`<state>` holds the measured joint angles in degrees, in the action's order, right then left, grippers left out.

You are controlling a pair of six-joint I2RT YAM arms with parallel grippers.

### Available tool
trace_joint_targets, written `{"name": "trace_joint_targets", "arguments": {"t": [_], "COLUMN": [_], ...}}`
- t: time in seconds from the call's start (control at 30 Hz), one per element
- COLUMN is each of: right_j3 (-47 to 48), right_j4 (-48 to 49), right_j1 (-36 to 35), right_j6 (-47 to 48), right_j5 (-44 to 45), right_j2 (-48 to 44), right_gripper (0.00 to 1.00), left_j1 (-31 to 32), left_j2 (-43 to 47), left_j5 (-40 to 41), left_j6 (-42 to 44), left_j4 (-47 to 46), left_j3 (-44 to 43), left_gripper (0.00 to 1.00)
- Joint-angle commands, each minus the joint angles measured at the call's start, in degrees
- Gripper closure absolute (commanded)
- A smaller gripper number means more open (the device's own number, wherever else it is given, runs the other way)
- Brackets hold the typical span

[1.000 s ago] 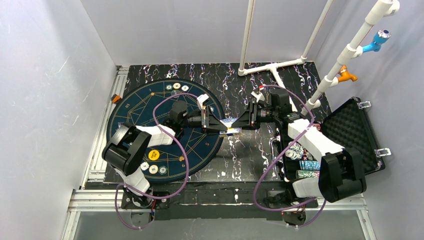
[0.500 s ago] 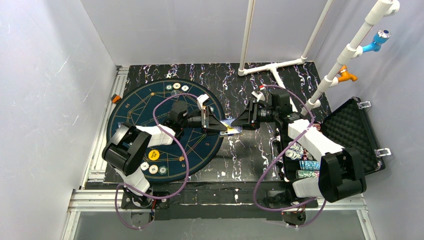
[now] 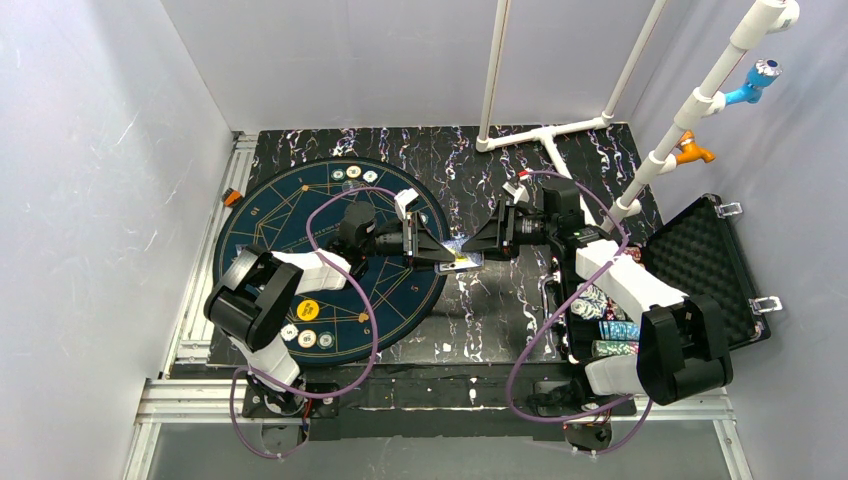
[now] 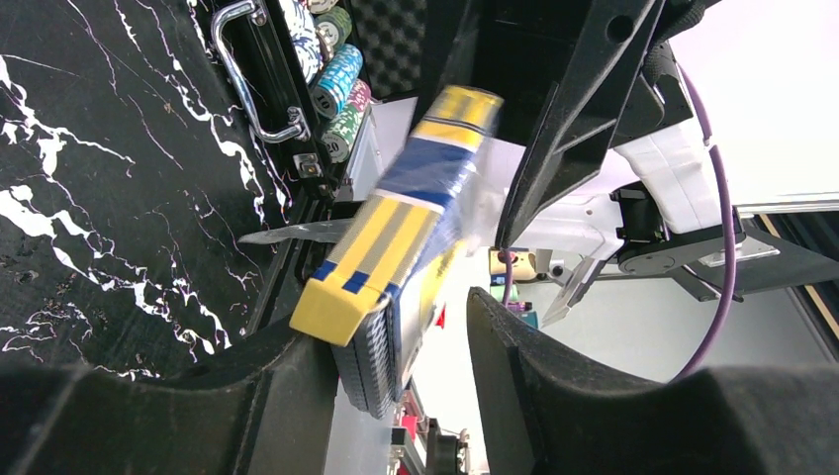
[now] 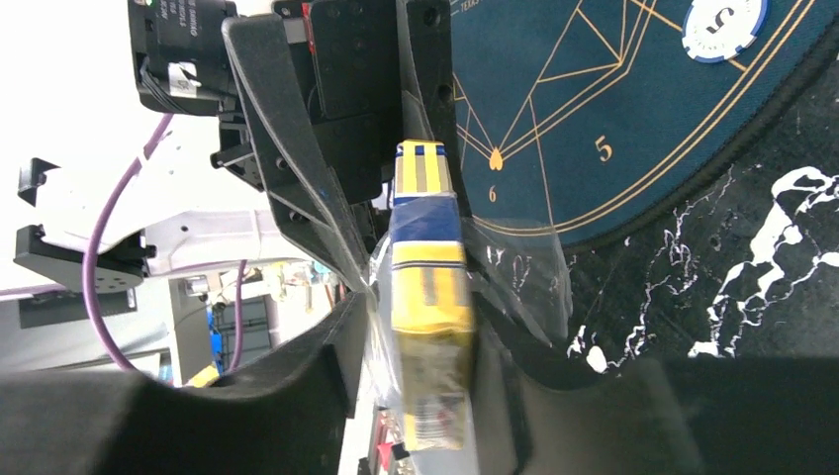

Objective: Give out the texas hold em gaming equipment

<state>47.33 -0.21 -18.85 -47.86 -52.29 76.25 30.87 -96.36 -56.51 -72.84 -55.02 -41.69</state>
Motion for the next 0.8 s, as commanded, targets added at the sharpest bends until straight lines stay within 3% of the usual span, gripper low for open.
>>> {"name": "trace_joint_targets", "arguments": {"t": [0.0, 0.1, 0.13, 0.23, 0.3, 0.33, 0.4, 0.5, 0.6, 0.63, 0.67, 0.7, 0.77], "right_j3": [-0.31, -0.31, -0.31, -0.31, -0.31, -0.31, -0.27, -0.93, -1.61, -0.90, 3.60, 9.45, 17.44], "right_j4": [2.66, 2.66, 2.74, 2.76, 2.84, 3.01, 2.76, 3.14, 4.60, 4.09, -2.58, -14.29, -27.37], "right_j1": [0.13, 0.11, 0.08, 0.21, 0.22, 0.28, 0.63, 0.66, 0.88, 1.07, 1.49, 1.71, 1.71], "right_j6": [-0.33, -0.19, -0.22, -0.19, -0.21, -0.26, -0.33, 0.03, 0.60, 2.27, 11.83, 23.91, 40.00], "right_j5": [-1.29, -1.33, -1.32, -1.06, -1.29, -1.32, -0.96, -1.43, -1.72, -2.10, -2.23, -1.27, 2.01], "right_j2": [-1.33, -1.45, -1.45, -1.46, -1.35, -1.36, -1.48, -1.78, -2.58, -2.45, -1.56, 0.30, 2.57], "right_gripper": [0.47, 0.63, 0.64, 0.52, 0.62, 0.72, 0.56, 0.80, 0.60, 0.41, 0.14, 0.02, 0.02], "left_j1": [0.24, 0.24, 0.24, 0.24, 0.24, 0.24, 0.28, 0.17, -0.06, -0.39, -1.18, -1.62, -2.04], "left_j2": [-0.49, -0.50, -0.50, -0.51, -0.37, -0.22, 0.11, 0.18, 1.56, 2.42, 3.58, 4.35, 5.24], "left_j5": [-1.23, -1.24, -1.29, -1.47, -1.43, -1.34, -1.29, -1.39, -1.58, -1.50, -1.61, -2.22, -3.30], "left_j6": [0.50, 0.50, 0.46, 0.49, 0.63, 0.68, 0.81, 0.97, 1.71, 2.06, 2.78, 3.23, 4.47], "left_j4": [-0.87, -0.87, -0.87, -0.87, -0.87, -0.82, -0.87, -0.96, -1.22, -1.23, -1.23, -0.79, 2.18], "left_j3": [-0.50, -0.58, -0.58, -0.58, -0.50, -0.35, -0.28, -0.56, -0.42, 0.04, 1.17, 1.74, 1.48], "left_gripper": [0.55, 0.55, 0.55, 0.56, 0.57, 0.57, 0.57, 0.62, 0.91, 1.00, 1.00, 1.00, 1.00]}}
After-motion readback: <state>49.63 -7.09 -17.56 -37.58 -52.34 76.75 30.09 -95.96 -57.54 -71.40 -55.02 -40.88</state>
